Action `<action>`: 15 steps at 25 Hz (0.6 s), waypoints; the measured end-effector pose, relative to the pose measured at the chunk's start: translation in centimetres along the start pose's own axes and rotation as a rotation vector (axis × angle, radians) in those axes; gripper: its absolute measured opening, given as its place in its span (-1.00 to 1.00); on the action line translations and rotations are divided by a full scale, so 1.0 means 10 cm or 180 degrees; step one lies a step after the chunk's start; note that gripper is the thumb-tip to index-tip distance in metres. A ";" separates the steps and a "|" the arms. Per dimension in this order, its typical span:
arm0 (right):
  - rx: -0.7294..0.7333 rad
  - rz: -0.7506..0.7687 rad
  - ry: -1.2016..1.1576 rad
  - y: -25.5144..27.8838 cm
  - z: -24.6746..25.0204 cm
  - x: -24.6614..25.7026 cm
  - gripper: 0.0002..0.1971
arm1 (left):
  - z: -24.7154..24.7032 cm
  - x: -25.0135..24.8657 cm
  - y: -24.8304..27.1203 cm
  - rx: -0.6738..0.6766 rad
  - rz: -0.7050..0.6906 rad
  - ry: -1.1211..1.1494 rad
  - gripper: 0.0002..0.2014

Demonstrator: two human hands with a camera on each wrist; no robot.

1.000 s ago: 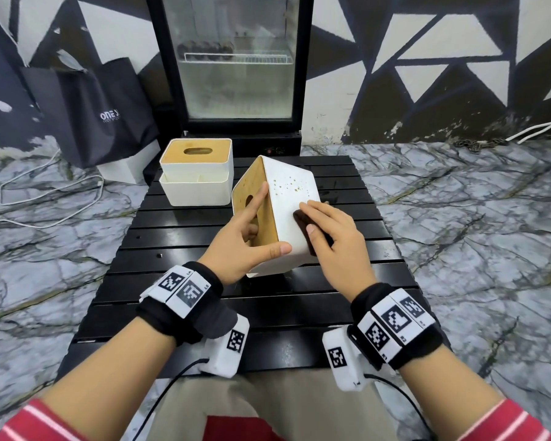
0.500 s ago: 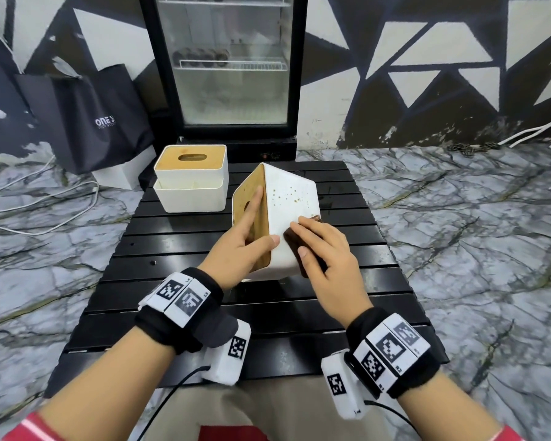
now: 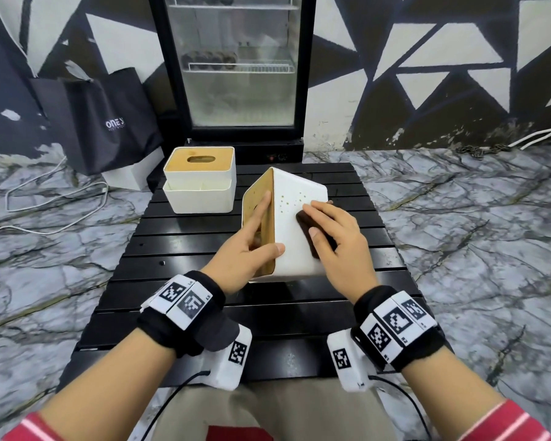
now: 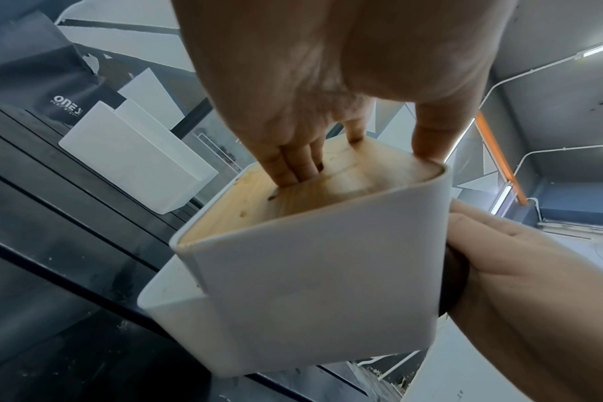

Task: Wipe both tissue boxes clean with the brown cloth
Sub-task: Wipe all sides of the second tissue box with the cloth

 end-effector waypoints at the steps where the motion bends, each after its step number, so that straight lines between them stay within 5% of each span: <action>1: -0.0028 -0.0035 -0.0031 -0.02 0.03 -0.03 -0.65 | -0.01 0.00 0.00 0.0018 0.0004 0.0027 -0.25; 15: 0.0032 -0.0586 0.0045 -0.39 0.09 -0.17 -0.62 | -0.04 0.02 0.02 0.0065 0.0111 -0.0110 -0.22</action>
Point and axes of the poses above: each hand's wrist, its own y-axis away from the middle knuckle, its own z-axis out of the back of the hand, x = y × z, the point moved 9 cm from there along -y, towards the middle knuckle, and after that the axes turned 2 degrees about -y, right-handed, at the moved point
